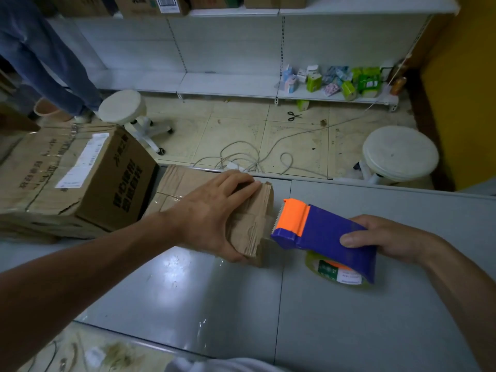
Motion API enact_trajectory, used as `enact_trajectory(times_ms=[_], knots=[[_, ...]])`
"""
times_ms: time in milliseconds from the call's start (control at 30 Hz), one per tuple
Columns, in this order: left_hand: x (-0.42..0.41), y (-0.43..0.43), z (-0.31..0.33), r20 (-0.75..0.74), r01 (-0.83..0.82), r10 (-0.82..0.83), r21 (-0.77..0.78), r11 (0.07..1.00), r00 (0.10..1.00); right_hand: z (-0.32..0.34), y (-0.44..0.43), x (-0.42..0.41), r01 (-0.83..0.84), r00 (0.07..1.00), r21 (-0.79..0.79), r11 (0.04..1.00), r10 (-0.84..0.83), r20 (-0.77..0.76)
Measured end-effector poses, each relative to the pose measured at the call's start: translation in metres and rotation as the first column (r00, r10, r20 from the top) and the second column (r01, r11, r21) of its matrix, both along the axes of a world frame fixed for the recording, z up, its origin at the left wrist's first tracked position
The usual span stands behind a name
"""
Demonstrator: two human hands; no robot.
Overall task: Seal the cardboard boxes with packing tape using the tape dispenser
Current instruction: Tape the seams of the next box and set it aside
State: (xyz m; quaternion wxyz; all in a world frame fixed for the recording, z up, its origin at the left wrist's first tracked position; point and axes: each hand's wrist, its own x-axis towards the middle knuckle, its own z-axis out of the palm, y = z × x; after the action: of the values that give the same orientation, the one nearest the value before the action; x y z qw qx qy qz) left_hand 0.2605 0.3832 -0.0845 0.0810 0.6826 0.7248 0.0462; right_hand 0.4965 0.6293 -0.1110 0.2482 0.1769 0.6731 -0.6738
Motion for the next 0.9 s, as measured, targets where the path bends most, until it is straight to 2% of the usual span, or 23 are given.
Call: enact_trajectory(times_ms=[200, 467, 767, 900], knots=[[-0.001, -0.003, 0.002, -0.001, 0.027, -0.027, 0.02, 0.999, 1.0, 0.002, 0.002, 0.018, 0.005, 0.999, -0.005, 1.0, -0.005, 0.045], [-0.001, -0.004, 0.001, -0.006, 0.016, -0.016, -0.01, 1.0, 1.0, 0.023, 0.002, 0.021, 0.015, 1.0, 0.052, 0.999, -0.016, 0.02], [0.001, -0.005, 0.002, -0.016, 0.004, -0.004, -0.017, 1.0, 1.0, 0.043, -0.015, 0.005, -0.075, 0.985, 0.271, 0.96, 0.029, 0.169], [0.004, -0.005, 0.004, -0.022, -0.001, 0.0, -0.023, 1.0, 1.0, 0.053, -0.02, -0.01, -0.133, 0.977, 0.421, 0.897, 0.046, 0.211]])
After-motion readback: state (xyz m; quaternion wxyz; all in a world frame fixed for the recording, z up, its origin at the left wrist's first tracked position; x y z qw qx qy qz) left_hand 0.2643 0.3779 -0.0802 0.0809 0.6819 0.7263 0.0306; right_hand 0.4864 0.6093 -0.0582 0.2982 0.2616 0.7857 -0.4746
